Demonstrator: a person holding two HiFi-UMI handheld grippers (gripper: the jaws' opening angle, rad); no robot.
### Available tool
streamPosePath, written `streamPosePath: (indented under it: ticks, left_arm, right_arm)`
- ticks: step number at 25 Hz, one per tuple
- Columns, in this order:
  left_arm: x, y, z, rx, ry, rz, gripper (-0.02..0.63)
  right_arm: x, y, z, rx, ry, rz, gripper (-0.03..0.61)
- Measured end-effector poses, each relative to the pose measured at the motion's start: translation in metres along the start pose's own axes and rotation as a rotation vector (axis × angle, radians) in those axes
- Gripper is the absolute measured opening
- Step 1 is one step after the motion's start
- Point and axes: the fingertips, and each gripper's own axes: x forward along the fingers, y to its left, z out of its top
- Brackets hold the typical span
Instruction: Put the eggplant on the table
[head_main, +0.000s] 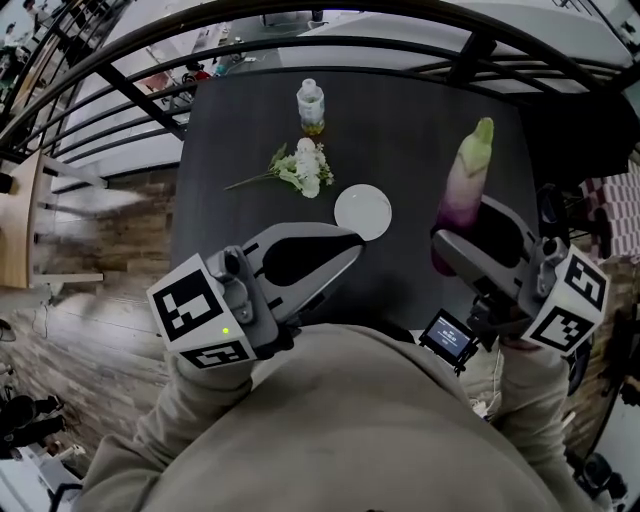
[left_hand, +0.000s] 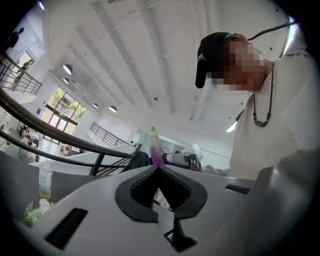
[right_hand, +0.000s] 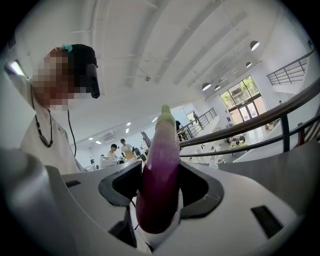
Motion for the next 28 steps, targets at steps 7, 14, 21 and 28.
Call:
streamPosePath:
  ticks: [7,14,21,28]
  left_arm:
    - [-0.002,-0.001,-0.002,-0.007,-0.027,0.030,0.005]
    - [-0.004,0.004,-0.009,-0.016,-0.045,0.045,0.005]
    - [-0.009,0.001,-0.013,-0.042,-0.059,0.085,0.005]
    - [-0.015,0.009,-0.021,-0.059,-0.052,0.135,0.005]
  right_arm:
    - [-0.004,-0.004,-0.002,-0.001,0.014,0.004,0.236]
    - [0.002,-0.011,-0.012,-0.010,0.040,0.002,0.236]
    - [0.004,-0.012,-0.015,-0.014,0.085,0.009,0.236]
    - [0.023,-0.031,-0.028,-0.008,0.135,0.028,0.236]
